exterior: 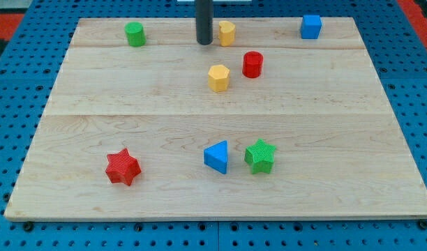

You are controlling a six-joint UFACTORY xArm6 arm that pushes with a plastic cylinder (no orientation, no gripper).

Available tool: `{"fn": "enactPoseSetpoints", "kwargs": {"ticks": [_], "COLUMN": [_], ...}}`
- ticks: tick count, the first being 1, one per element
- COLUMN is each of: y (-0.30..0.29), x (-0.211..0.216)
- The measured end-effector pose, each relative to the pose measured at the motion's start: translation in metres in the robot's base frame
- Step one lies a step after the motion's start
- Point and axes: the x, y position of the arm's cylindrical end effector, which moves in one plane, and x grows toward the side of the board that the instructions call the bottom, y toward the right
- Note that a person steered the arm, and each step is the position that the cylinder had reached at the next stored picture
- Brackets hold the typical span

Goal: Move your arm away from the green circle

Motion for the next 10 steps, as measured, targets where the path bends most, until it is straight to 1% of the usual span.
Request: {"fn": "enactPoseSetpoints", "kwargs": {"ticks": [1,2,3,4,5,6,7,9,10], "y": [-0.098,-0.132,-0.132,-0.122,-0.097,-0.101,-0.114,-0.177,-0.179], "x": [0.0,-0.017,-0.006,0.031,0.039,0.039,0.041,0.047,0.093]}}
